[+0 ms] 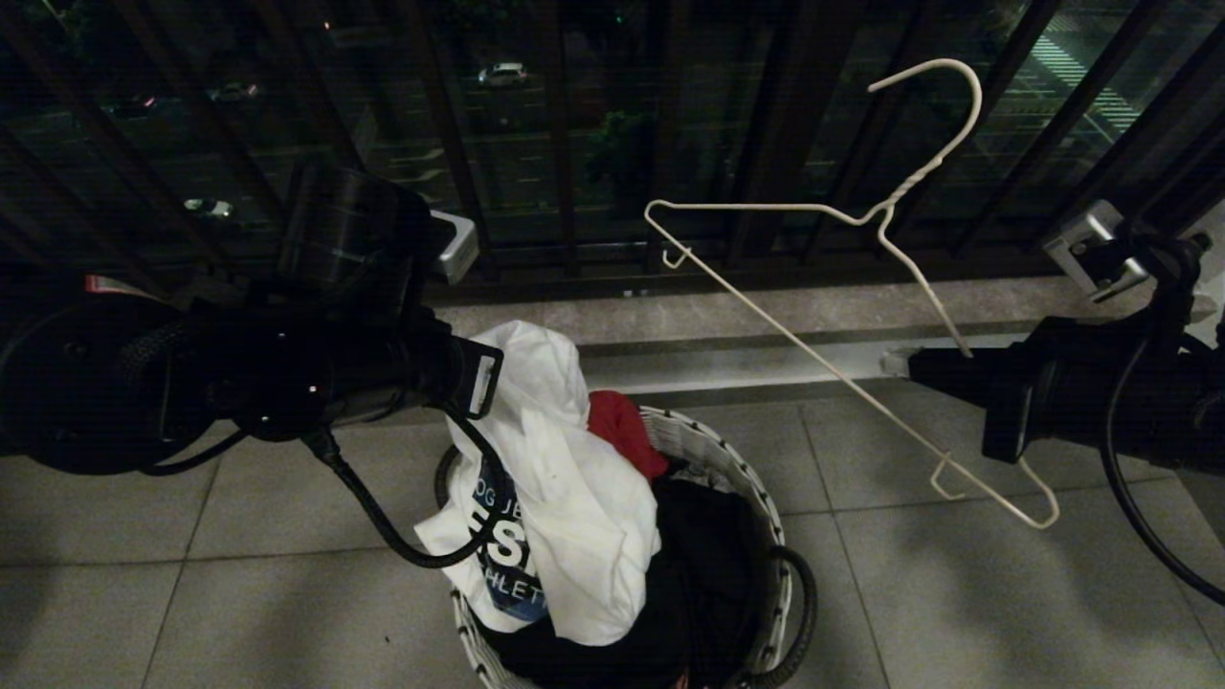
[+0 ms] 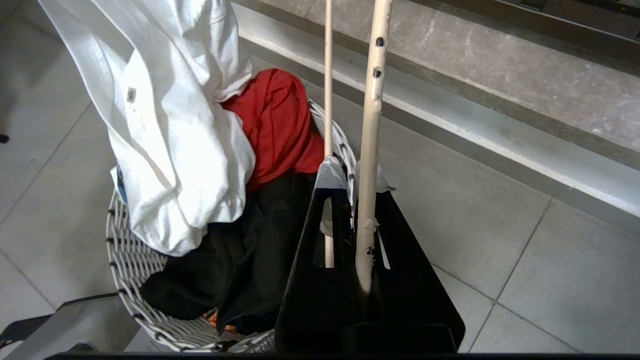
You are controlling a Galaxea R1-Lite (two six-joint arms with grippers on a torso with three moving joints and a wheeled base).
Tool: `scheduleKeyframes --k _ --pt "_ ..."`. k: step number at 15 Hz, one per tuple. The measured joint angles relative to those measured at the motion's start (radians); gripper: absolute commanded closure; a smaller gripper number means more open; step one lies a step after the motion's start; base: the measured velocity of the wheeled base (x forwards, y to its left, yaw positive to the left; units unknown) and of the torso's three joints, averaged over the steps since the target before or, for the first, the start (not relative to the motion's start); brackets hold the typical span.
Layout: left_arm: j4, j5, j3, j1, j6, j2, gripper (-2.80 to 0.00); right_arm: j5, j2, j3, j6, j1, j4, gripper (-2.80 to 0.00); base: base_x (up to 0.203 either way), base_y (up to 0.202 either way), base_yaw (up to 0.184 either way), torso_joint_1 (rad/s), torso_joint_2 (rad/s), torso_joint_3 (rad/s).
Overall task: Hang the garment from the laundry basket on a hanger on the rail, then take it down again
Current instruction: Pick up clothes from the basket
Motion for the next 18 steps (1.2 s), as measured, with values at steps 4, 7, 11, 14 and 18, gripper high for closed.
scheduleKeyframes --k 4,7,11,14,18 --pt "0.0 0.0 0.002 -0.001 0.0 0.005 0.0 -0.001 0.001 0.0 0.001 0.0 0.0 0.0 0.0 0.0 0.0 0.0 0.0 0.026" --pt "0.0 0.001 0.002 -0.005 0.001 0.014 0.0 -0.001 0.0 0.0 0.001 0.0 0.0 0.0 0.0 0.0 0.0 0.002 0.0 0.17" --pt "0.0 0.001 0.018 -0.01 0.006 0.017 0.0 0.0 0.0 0.002 0.001 -0.001 0.0 0.0 0.0 0.0 0.0 0.001 0.0 0.197" --pt "0.0 0.002 0.023 -0.013 0.007 0.019 0.0 0.0 0.0 0.004 0.001 0.0 0.0 0.0 0.0 0.0 0.0 0.0 0.0 0.202" --pt "0.0 0.003 0.024 -0.013 0.007 0.023 0.0 0.0 0.0 0.007 -0.001 0.0 0.001 0.0 0.0 0.0 0.0 0.003 0.0 0.199"
